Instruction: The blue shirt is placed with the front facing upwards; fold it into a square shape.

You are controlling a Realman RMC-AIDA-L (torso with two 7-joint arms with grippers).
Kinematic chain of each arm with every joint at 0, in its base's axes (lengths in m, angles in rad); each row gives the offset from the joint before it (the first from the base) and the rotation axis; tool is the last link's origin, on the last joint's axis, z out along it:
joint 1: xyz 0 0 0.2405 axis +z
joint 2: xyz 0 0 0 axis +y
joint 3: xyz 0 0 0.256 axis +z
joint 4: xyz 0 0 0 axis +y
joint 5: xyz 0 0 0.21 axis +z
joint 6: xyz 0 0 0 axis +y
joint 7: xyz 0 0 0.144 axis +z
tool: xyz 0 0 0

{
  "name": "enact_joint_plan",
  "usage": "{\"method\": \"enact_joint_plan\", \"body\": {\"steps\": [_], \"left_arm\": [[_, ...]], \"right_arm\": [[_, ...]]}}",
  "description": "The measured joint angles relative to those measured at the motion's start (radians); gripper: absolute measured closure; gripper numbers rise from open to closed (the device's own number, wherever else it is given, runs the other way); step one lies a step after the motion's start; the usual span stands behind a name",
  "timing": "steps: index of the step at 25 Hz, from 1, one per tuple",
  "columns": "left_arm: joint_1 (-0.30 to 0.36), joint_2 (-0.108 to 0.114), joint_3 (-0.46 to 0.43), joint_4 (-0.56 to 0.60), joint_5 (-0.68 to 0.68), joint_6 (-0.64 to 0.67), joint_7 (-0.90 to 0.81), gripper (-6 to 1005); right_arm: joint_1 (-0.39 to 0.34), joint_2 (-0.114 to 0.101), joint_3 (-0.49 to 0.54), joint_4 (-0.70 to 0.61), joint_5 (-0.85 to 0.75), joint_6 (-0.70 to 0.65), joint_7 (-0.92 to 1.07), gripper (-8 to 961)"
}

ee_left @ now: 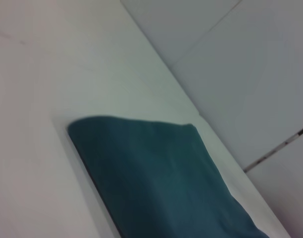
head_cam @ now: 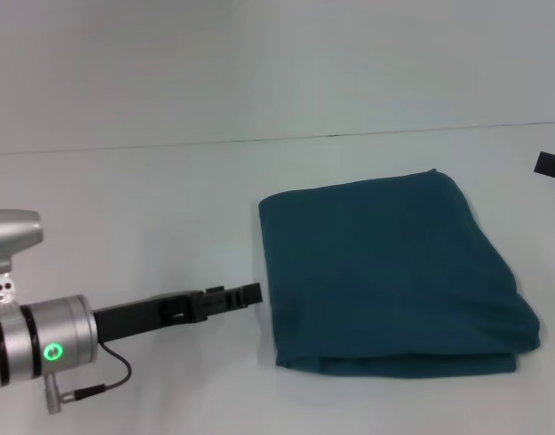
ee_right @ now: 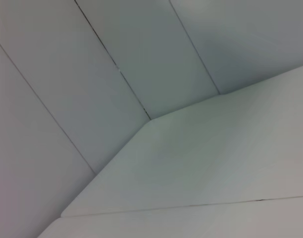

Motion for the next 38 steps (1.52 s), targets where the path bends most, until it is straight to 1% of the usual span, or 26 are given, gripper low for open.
{"method": "enact_joint_plan", "body": {"steps": [9, 16, 21, 31, 38], "left_arm": [[-0.037, -0.008, 0.095, -0.005, 0.02, -0.018, -0.104, 97], [-0.046, -0.007, 0.171, 0.0, 0.031, -0.032, -0.171, 96], [-0.056, -0.006, 0.184, 0.004, 0.07, -0.03, -0.201, 97], [-0.076, -0.009, 0.234, -0.005, 0.074, -0.035, -0.222, 96], [-0.081, -0.011, 0.244, -0.006, 0.074, -0.035, -0.224, 96]], "right_arm": [[0.008, -0.015, 0.0, -0.001, 0.0, -0.002, 0.008, 6], [0.005, -0.029, 0.0, -0.002, 0.0, -0.006, 0.009, 7], [-0.001, -0.032, 0.0, -0.002, 0.001, -0.008, 0.01, 7], [-0.004, -0.034, 0.002, -0.002, 0.001, -0.012, 0.01, 7], [-0.004, -0.035, 0.006, -0.002, 0.002, -0.013, 0.01, 7]]}}
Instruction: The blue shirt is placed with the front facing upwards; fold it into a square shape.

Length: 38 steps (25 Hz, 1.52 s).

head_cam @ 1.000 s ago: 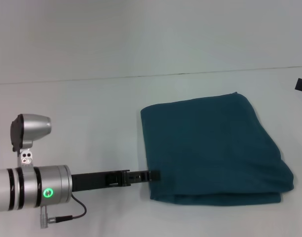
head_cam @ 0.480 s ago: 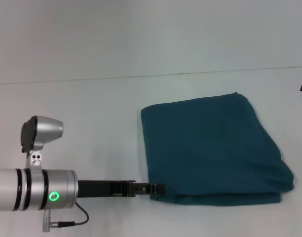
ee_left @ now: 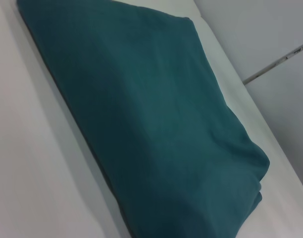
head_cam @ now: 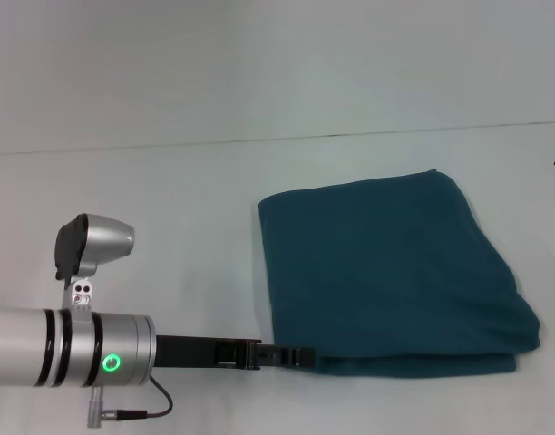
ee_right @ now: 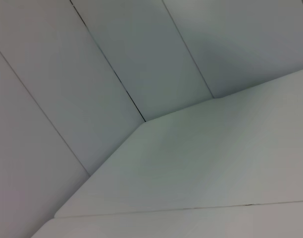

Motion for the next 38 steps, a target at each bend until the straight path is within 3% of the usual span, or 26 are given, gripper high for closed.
{"method": "enact_joint_plan", "body": {"steps": [38], "left_arm": [[-0.039, -0.004, 0.039, -0.022, -0.007, -0.047, -0.008, 97]], "right_arm": [[0.0, -0.002, -0.006, 0.0, 0.0, 0.007, 0.0, 6]]}}
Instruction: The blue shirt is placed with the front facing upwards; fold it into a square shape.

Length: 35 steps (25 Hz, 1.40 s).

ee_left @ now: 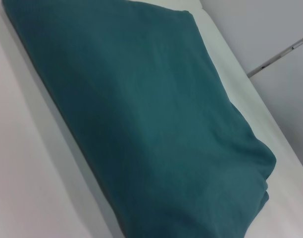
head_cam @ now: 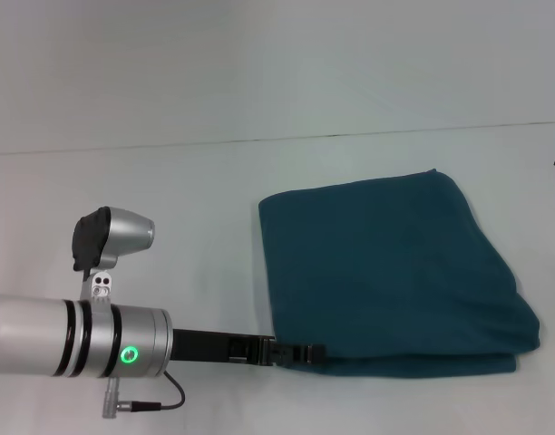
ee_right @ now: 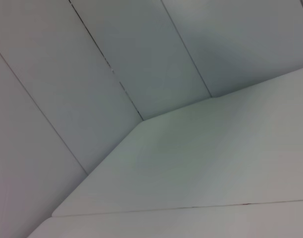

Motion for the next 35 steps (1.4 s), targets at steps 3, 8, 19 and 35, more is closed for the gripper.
{"method": "enact_joint_plan", "body": {"steps": [3, 8, 19, 35], "left_arm": [[-0.002, 0.0, 0.0, 0.002, 0.0, -0.005, -0.003, 107], [-0.01, 0.003, 0.007, 0.004, 0.007, -0.02, 0.003, 123], [-0.021, 0.002, 0.051, 0.012, 0.009, -0.045, -0.007, 564], [-0.003, 0.013, 0.045, 0.042, 0.01, -0.035, -0.015, 976]], "right_arm": [[0.001, 0.0, 0.0, 0.0, 0.0, 0.0, 0.0, 6], [0.002, 0.0, 0.003, 0.0, 0.0, -0.002, 0.0, 6], [0.008, 0.0, 0.005, 0.0, 0.0, 0.001, 0.0, 6], [0.009, 0.002, 0.002, 0.003, 0.0, 0.028, -0.004, 7]]}}
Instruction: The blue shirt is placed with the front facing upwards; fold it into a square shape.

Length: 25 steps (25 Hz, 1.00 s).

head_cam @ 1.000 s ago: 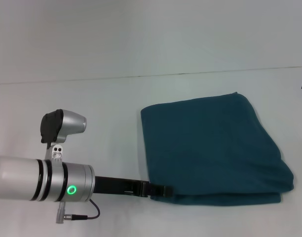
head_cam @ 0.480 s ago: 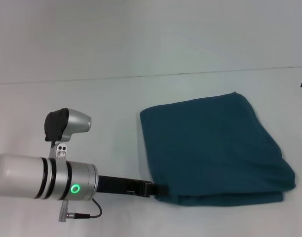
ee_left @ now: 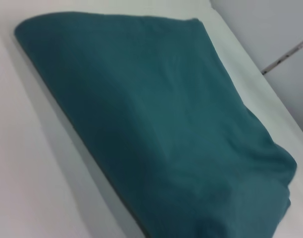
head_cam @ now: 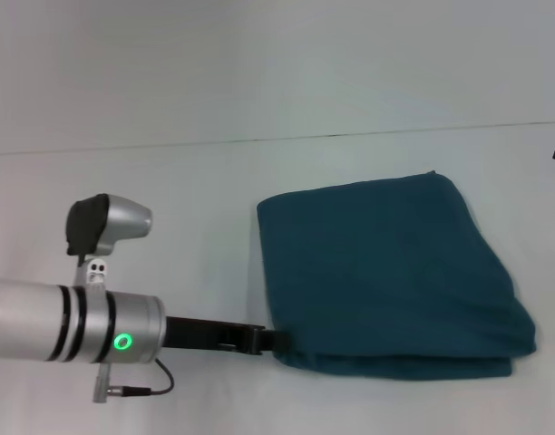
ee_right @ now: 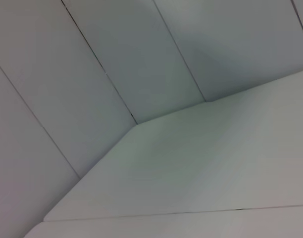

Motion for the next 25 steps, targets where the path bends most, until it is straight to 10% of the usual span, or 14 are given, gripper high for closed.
{"method": "enact_joint_plan", "body": {"steps": [25], "left_arm": [[0.15, 0.035, -0.261, 0.121, 0.102, 0.196, 0.069, 978]], "right_arm": [[0.056, 0.011, -0.02, 0.008, -0.014, 0.028, 0.004, 6]]}}
